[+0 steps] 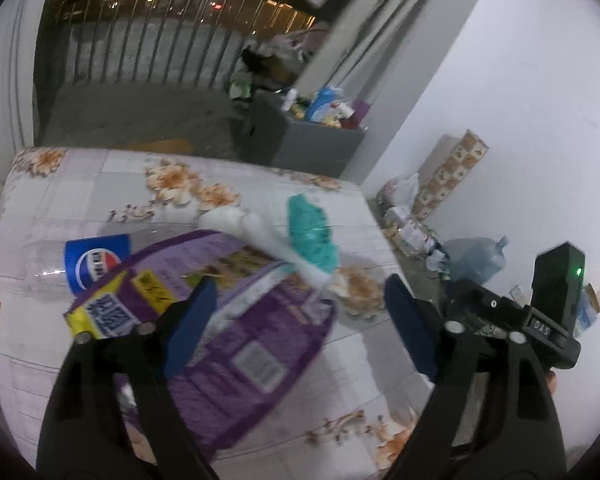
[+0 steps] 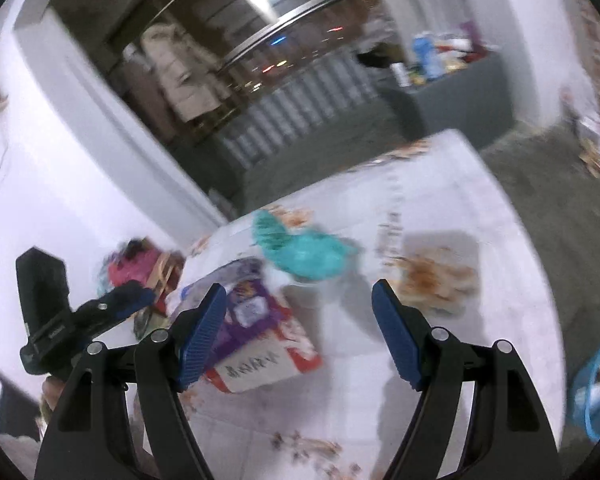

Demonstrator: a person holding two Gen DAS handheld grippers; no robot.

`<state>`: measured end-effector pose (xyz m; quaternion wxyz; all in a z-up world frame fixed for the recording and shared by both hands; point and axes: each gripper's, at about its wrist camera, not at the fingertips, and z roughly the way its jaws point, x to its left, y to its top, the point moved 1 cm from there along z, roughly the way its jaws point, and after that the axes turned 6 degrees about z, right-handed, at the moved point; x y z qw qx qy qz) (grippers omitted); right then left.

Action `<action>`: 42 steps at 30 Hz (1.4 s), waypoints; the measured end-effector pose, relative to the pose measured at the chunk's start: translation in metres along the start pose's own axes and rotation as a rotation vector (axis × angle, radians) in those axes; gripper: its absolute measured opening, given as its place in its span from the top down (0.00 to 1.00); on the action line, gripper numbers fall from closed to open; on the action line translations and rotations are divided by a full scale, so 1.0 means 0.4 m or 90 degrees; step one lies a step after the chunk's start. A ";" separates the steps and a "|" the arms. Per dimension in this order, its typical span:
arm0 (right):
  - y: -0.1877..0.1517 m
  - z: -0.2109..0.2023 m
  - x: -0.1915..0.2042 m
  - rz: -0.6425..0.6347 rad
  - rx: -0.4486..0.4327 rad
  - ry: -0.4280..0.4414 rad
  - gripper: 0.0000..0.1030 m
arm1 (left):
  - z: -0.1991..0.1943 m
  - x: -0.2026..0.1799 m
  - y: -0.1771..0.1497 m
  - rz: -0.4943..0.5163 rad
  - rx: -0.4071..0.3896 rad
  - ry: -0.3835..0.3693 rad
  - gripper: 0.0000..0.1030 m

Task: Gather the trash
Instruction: 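Return to the table and grasp the teal plastic bag with the right tool, then grasp the clear plastic bowl with the left tool while the right tool holds the teal bag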

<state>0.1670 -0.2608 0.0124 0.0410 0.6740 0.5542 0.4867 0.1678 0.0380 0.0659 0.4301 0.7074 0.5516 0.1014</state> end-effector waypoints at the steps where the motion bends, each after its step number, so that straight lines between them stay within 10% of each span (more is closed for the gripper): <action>1: 0.001 0.024 0.022 -0.013 0.007 0.001 0.28 | 0.004 0.014 0.000 -0.002 0.009 0.001 0.29; 13: 0.076 0.299 0.139 -0.129 0.056 -0.052 0.28 | 0.112 0.067 0.046 -0.003 0.104 0.006 0.71; 18: 0.088 0.332 0.114 -0.093 0.071 -0.055 0.57 | 0.147 0.041 0.049 0.006 0.120 -0.010 0.78; 23: 0.098 0.282 0.051 -0.022 0.058 -0.009 0.75 | 0.174 0.009 0.045 0.028 0.134 -0.016 0.79; 33: 0.102 0.129 -0.102 0.129 0.004 0.101 0.79 | 0.212 -0.068 0.072 0.084 0.151 -0.020 0.79; 42: 0.040 0.030 -0.206 0.169 -0.015 0.059 0.79 | 0.315 -0.199 0.040 0.248 0.231 -0.031 0.79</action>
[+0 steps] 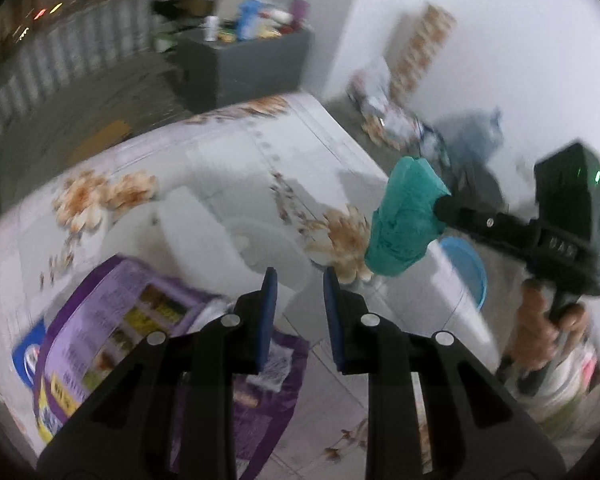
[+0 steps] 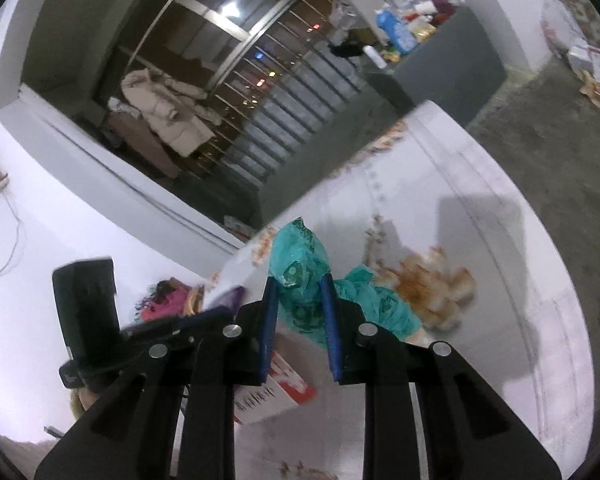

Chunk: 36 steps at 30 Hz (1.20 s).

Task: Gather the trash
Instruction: 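Grasp the clear plastic bowl with the left tool while the right tool holds the teal bag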

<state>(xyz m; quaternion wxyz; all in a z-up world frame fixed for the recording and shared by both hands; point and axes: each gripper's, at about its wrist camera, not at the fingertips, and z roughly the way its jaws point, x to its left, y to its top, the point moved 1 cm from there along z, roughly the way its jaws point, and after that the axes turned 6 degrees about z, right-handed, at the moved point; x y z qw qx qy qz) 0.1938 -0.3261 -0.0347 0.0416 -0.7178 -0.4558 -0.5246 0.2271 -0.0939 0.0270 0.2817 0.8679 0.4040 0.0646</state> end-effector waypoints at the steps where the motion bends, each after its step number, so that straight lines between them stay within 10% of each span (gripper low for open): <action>1: -0.008 -0.006 -0.013 0.004 0.002 -0.007 0.79 | 0.019 -0.014 0.006 0.024 0.014 0.004 0.79; 13: -0.052 -0.041 -0.109 0.059 0.008 -0.039 0.79 | 0.271 -0.081 0.042 0.212 0.214 0.139 0.75; 18: -0.046 -0.059 -0.119 0.060 0.003 -0.042 0.79 | 0.244 -0.084 0.056 0.205 0.166 0.125 0.94; 22: -0.050 -0.066 -0.127 0.066 0.001 -0.038 0.79 | 0.177 -0.071 0.087 0.136 0.090 0.061 0.95; 32: -0.062 -0.080 -0.137 0.087 0.001 -0.003 0.79 | 0.017 0.015 0.119 -0.188 -0.042 -0.347 0.95; 36: -0.066 -0.093 -0.136 0.093 -0.006 0.006 0.79 | 0.015 -0.006 0.110 -0.205 -0.052 -0.353 0.95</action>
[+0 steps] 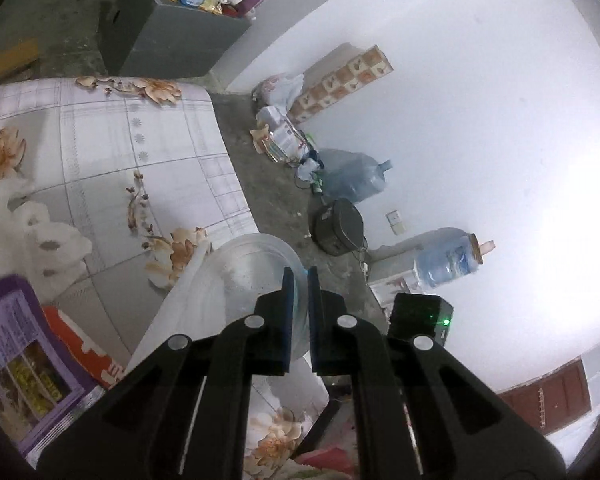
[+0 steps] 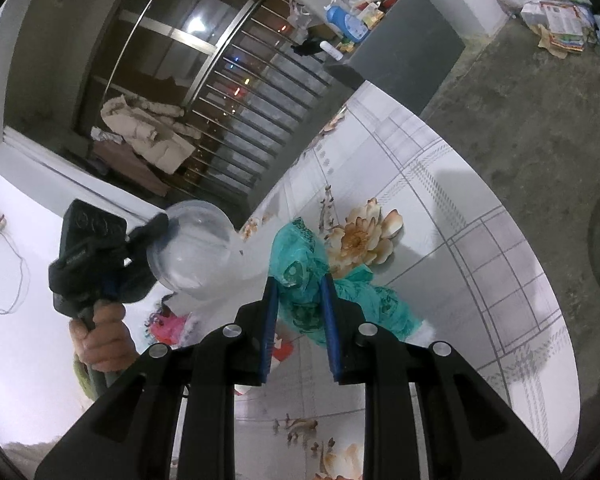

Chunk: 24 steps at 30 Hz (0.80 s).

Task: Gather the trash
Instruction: 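Grasp the clear plastic bowl with the left tool while the right tool holds the teal bag, then carry the bowl and teal bag toward the blue wastebasket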

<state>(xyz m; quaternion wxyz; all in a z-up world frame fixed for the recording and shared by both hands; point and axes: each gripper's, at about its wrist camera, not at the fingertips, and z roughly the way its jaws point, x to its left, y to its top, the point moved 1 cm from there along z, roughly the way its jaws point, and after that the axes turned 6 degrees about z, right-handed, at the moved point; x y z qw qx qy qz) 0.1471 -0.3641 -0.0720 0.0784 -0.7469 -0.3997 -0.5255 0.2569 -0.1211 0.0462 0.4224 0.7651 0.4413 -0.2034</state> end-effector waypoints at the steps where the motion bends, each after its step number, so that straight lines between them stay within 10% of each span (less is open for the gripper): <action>1: -0.001 -0.005 0.000 0.001 -0.002 0.003 0.79 | 0.004 -0.001 -0.008 -0.004 0.001 0.001 0.95; 8: -0.013 -0.050 -0.019 0.012 -0.011 0.013 0.79 | 0.004 0.026 -0.046 -0.113 -0.037 -0.128 0.95; 24: -0.008 -0.246 -0.087 0.029 -0.100 -0.008 0.79 | 0.154 -0.036 -0.129 -0.081 0.008 -0.040 0.95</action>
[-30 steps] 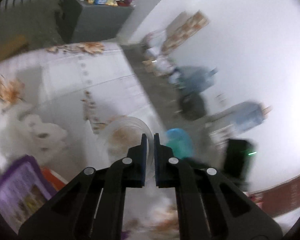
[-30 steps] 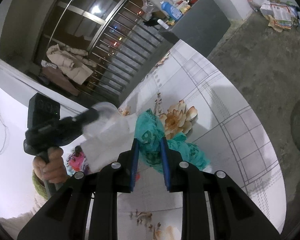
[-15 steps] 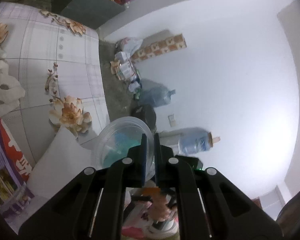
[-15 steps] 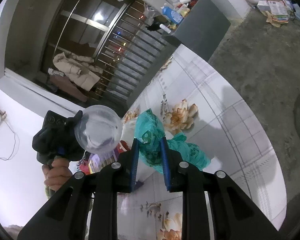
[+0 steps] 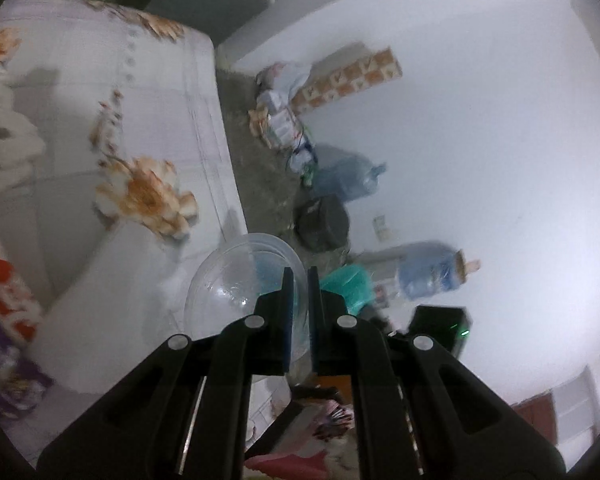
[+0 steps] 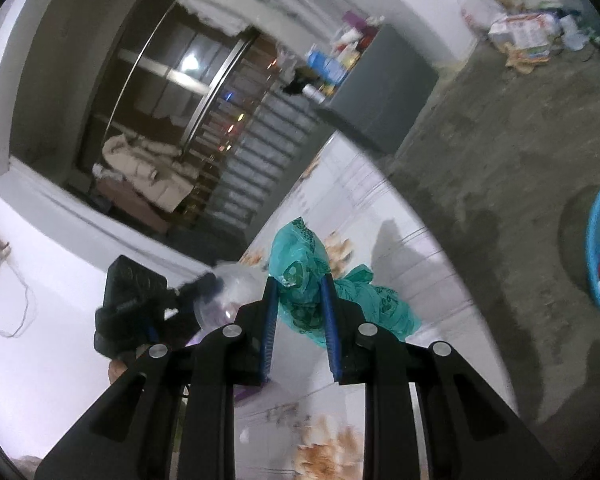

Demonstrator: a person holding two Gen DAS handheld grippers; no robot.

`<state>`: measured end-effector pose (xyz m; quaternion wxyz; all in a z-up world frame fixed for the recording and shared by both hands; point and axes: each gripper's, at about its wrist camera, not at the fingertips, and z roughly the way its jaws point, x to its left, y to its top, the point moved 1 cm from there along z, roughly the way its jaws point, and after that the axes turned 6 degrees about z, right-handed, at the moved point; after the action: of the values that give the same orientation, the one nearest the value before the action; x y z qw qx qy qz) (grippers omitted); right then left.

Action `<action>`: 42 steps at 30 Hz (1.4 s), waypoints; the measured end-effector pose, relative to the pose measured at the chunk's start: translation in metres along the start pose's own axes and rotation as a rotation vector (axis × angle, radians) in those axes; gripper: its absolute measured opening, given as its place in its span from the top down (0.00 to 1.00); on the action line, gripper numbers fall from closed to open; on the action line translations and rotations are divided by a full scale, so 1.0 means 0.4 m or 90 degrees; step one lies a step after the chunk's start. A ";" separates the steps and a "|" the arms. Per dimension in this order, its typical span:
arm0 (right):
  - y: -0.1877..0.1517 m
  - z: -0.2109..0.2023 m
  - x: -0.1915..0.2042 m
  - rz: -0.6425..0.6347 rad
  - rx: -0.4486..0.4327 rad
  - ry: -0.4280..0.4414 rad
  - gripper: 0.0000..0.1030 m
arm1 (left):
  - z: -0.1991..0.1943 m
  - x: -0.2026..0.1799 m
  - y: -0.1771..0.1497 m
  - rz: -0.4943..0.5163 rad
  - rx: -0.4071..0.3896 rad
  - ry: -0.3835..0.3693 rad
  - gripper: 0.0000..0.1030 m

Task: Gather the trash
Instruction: 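Carry the bowl and teal bag toward the blue wastebasket, then open both tools over the blue wastebasket to drop bowl and teal bag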

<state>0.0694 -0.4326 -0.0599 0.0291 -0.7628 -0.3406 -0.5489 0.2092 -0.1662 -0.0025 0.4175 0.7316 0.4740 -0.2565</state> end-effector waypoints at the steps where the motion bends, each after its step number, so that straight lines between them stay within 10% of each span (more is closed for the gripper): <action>1: 0.006 -0.020 -0.011 0.002 -0.010 -0.009 0.79 | 0.033 -0.012 -0.006 0.009 0.013 0.001 0.95; 20: 0.128 -0.367 -0.464 0.180 -0.257 -0.251 0.76 | 0.837 -0.293 -0.093 0.158 0.290 -0.002 0.93; 22: 0.136 -0.365 -0.521 0.188 -0.265 -0.295 0.54 | 0.922 -0.276 -0.105 0.159 0.322 0.029 0.58; 24: 0.136 -0.359 -0.591 0.207 -0.262 -0.357 0.42 | 0.967 -0.241 -0.120 0.147 0.328 0.070 0.47; 33: 0.105 -0.332 -0.651 0.199 -0.235 -0.394 0.41 | 0.924 -0.192 -0.128 0.136 0.310 0.117 0.42; 42: 0.087 -0.313 -0.538 0.151 -0.233 -0.362 0.34 | 0.613 -0.351 -0.137 0.337 0.153 0.178 0.29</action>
<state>-0.0495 -0.6165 -0.1835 -0.1407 -0.9119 -0.1400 -0.3592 0.1057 -0.4317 -0.0419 0.3115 0.9017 0.2862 -0.0899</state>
